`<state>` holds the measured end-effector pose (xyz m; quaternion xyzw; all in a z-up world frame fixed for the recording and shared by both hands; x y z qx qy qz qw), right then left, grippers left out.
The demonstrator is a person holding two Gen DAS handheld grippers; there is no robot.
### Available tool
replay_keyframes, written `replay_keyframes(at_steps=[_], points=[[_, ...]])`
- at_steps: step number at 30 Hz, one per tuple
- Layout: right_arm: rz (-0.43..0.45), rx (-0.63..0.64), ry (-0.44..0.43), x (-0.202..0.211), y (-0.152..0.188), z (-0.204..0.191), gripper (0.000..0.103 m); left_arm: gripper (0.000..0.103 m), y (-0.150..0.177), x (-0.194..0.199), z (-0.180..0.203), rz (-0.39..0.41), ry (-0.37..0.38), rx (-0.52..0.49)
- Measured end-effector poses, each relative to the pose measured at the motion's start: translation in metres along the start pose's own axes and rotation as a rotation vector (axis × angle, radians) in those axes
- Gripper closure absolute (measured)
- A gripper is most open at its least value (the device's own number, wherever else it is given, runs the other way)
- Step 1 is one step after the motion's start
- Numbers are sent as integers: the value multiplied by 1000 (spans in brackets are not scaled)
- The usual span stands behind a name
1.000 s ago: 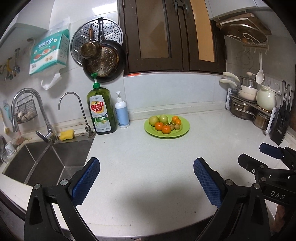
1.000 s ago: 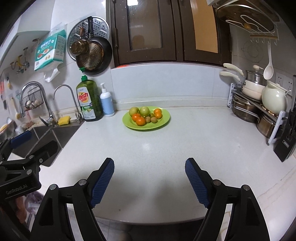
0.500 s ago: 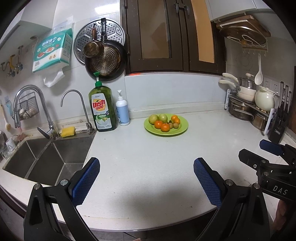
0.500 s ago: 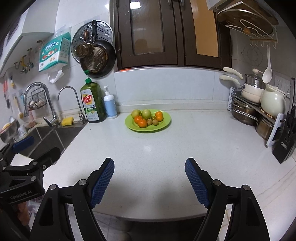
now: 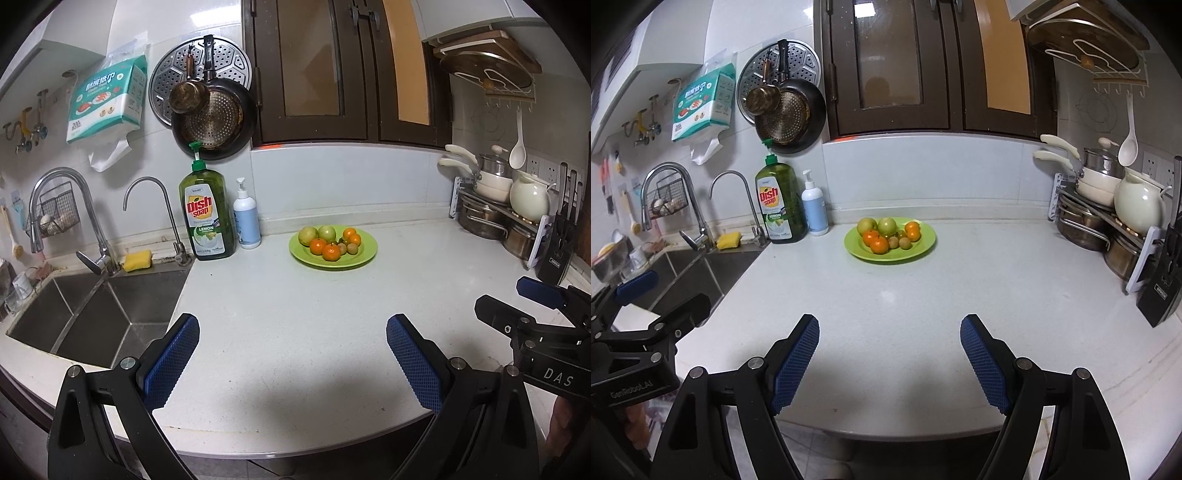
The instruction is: Organize fruits
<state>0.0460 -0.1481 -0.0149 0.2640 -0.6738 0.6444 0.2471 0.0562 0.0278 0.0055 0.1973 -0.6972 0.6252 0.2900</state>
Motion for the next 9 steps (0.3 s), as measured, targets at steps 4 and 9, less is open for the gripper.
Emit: replay_keyframes(at_steps=[4,9], points=[[-4,2,1,-2,0,0,24,0,0,-2,0,-5,3,1],[-9,1,2,-4,-1,-1,24,0,-1,-5,-1,-9,2,3]])
Point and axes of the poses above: each gripper's, at about its wrist camera, not at the fingertips, and x roughly against the way its jaws point, z to its right, y to its underside, the point moved 7 cm from there along -x, roughly the way its jaws point, and after that the axes turned 12 degrees about -z, right-handed, at the moved point
